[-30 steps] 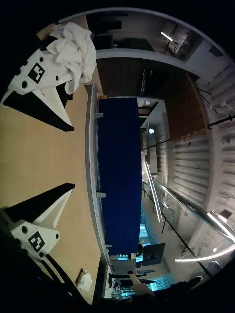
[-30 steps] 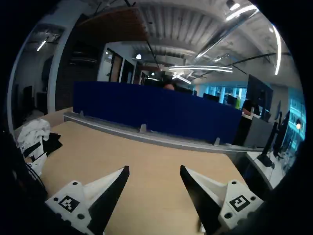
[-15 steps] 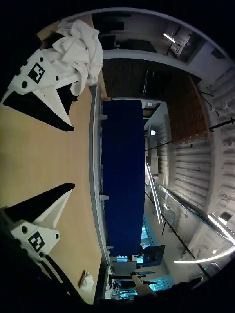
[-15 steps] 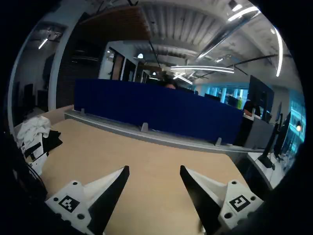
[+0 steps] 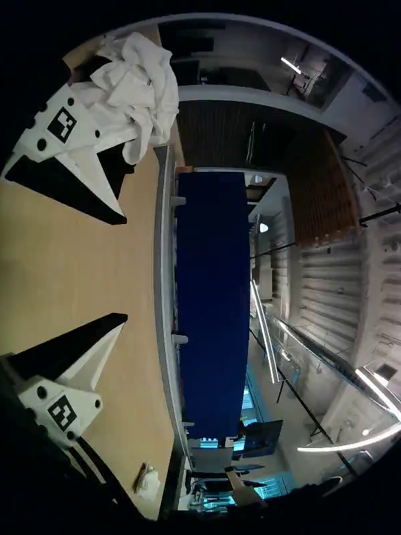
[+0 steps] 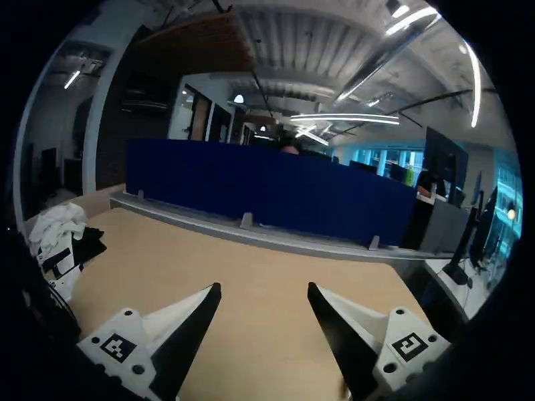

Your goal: Fold towel

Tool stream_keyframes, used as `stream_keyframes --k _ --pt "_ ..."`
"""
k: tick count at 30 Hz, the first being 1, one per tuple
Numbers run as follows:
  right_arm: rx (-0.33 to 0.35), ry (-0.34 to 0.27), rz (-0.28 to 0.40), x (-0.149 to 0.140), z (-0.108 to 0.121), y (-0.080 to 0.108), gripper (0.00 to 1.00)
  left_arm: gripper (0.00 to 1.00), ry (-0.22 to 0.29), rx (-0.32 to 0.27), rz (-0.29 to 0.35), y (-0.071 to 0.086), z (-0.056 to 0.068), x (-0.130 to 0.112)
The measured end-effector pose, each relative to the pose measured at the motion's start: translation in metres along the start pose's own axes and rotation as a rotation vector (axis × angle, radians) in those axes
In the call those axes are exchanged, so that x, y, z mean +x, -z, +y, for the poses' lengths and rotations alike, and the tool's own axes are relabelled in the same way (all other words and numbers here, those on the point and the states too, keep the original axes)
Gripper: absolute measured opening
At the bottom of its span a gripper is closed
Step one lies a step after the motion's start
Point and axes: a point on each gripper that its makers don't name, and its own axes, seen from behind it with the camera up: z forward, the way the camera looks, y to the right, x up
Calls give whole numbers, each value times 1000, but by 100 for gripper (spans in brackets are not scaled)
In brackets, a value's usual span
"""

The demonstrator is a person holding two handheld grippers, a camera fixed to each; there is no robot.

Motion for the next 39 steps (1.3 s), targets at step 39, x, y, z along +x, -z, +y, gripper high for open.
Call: stream_keyframes --k 39 --pt "-115 -224 214 -89 111 12 100 98 0 0 0 -4 1 0"
